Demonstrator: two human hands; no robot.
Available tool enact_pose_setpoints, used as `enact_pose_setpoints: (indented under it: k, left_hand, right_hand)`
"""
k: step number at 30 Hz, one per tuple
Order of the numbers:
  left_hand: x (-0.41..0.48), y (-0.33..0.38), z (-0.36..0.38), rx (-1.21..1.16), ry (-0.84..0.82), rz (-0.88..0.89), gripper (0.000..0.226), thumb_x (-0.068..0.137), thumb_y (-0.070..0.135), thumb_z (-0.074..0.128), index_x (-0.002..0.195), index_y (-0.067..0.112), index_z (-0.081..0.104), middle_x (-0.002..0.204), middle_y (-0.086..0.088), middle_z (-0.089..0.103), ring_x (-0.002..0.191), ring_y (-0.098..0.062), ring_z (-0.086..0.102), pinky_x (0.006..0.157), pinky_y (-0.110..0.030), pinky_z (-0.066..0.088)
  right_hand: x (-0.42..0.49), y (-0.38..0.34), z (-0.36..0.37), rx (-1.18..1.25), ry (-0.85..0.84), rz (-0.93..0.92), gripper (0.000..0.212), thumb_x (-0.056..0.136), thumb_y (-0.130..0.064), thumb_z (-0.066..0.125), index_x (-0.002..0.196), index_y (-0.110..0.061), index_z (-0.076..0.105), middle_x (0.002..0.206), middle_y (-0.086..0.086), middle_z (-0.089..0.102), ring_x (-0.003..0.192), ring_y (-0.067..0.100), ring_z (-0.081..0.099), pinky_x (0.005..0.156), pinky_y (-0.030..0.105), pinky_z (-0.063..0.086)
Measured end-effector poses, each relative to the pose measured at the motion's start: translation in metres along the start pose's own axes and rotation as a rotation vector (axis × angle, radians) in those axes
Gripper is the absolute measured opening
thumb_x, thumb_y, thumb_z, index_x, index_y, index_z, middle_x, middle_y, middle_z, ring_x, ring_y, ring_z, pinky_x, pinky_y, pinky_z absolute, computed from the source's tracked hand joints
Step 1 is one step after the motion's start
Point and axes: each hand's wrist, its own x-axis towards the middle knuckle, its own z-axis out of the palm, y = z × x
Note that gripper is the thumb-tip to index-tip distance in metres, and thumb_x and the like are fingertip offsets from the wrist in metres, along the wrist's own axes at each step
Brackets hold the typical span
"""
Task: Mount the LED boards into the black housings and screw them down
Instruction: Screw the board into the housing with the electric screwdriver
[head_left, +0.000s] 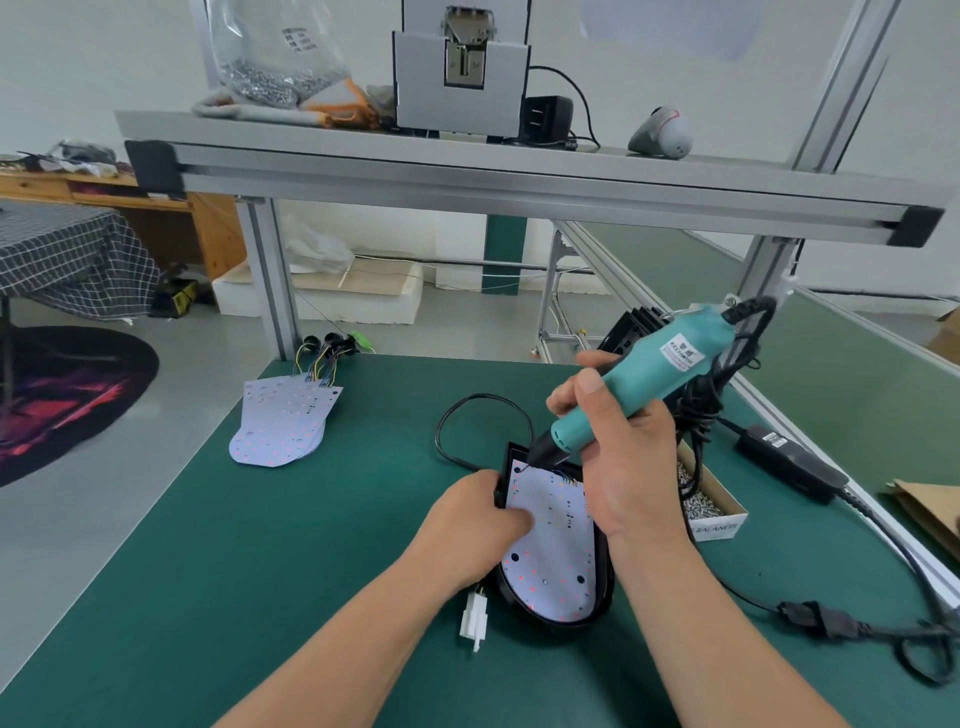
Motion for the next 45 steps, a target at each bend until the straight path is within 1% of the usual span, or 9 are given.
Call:
enact_pose_setpoints:
  k: [4,10,13,19,23,28,34,38,45]
  left_hand:
    - [-0.001,0.000,-0.001,-0.019,-0.005,-0.019,0.031,0.072,0.031,0.061,0.091,0.006,0.060,0.072,-0.002,0.059,0.066,-0.019,0.050,0.067,-0.036,0.040]
    - [-0.001,0.001,-0.002,-0.006,-0.004,-0.030,0.033,0.071,0.035,0.062,0.097,0.014,0.067,0.083,0.001,0.072,0.073,-0.023,0.063,0.072,-0.040,0.054]
    - [-0.001,-0.002,-0.002,0.001,-0.001,-0.025,0.033,0.072,0.034,0.063,0.099,0.015,0.068,0.097,-0.007,0.076,0.082,-0.027,0.070,0.083,-0.048,0.060]
    - [0.002,-0.004,-0.002,-0.019,0.010,-0.030,0.034,0.075,0.035,0.061,0.098,0.011,0.066,0.087,-0.008,0.073,0.071,-0.017,0.059,0.072,-0.037,0.050]
    - [0.002,-0.004,-0.002,-0.037,0.014,-0.031,0.033,0.075,0.035,0.061,0.096,0.009,0.065,0.074,0.006,0.064,0.067,-0.015,0.055,0.069,-0.034,0.046]
    - [0.000,-0.003,-0.003,-0.063,-0.005,-0.025,0.032,0.079,0.033,0.061,0.098,0.009,0.069,0.093,-0.011,0.075,0.070,-0.015,0.060,0.071,-0.034,0.049]
    - [-0.001,-0.001,-0.003,-0.067,0.026,-0.009,0.022,0.083,0.034,0.062,0.091,0.014,0.068,0.074,0.002,0.071,0.064,-0.013,0.057,0.066,-0.031,0.048]
    - [-0.003,0.000,-0.002,-0.066,0.030,-0.010,0.024,0.085,0.037,0.061,0.094,0.017,0.070,0.089,-0.006,0.076,0.068,-0.015,0.061,0.069,-0.033,0.051]
    - [0.000,-0.003,-0.001,-0.048,0.085,0.017,0.024,0.094,0.035,0.061,0.089,0.011,0.061,0.061,0.014,0.054,0.055,-0.011,0.045,0.055,-0.025,0.039]
  right_hand:
    - [0.008,-0.016,-0.005,-0.071,-0.017,-0.070,0.037,0.089,-0.042,0.082,0.109,-0.014,0.070,0.083,0.011,0.062,0.076,0.030,0.061,0.077,0.042,0.055]
    - [0.012,-0.028,-0.050,-0.231,0.157,-0.016,0.023,0.093,-0.036,0.076,0.080,-0.019,0.067,0.067,0.009,0.059,0.052,0.026,0.052,0.055,0.035,0.049]
    - [0.017,-0.040,-0.088,-0.280,0.201,0.085,0.024,0.097,-0.039,0.074,0.092,-0.017,0.066,0.075,0.007,0.062,0.050,0.022,0.053,0.048,0.033,0.050]
    - [0.014,-0.058,-0.181,-0.551,0.244,0.370,0.021,0.102,-0.019,0.064,0.114,-0.004,0.058,0.081,0.012,0.066,0.056,0.023,0.065,0.044,0.032,0.053]
    - [0.001,-0.057,-0.226,-0.793,0.213,0.464,0.025,0.101,-0.012,0.067,0.125,-0.008,0.060,0.096,0.015,0.069,0.065,0.026,0.074,0.053,0.038,0.060]
    - [0.000,-0.051,-0.233,-1.126,0.084,0.479,0.039,0.095,-0.026,0.075,0.131,-0.027,0.058,0.099,0.006,0.074,0.071,0.022,0.076,0.065,0.042,0.060]
    - [-0.001,-0.050,-0.227,-1.356,0.001,0.482,0.071,0.097,-0.047,0.068,0.158,-0.019,0.043,0.149,0.007,0.059,0.128,0.029,0.058,0.110,0.048,0.045]
    - [-0.003,-0.045,-0.224,-1.444,-0.025,0.486,0.066,0.102,-0.042,0.062,0.156,-0.012,0.041,0.150,0.013,0.056,0.120,0.029,0.056,0.099,0.042,0.041]
    - [-0.007,-0.050,-0.211,-1.349,0.077,0.361,0.065,0.100,-0.042,0.063,0.158,-0.020,0.044,0.146,0.003,0.057,0.127,0.019,0.054,0.110,0.044,0.041]
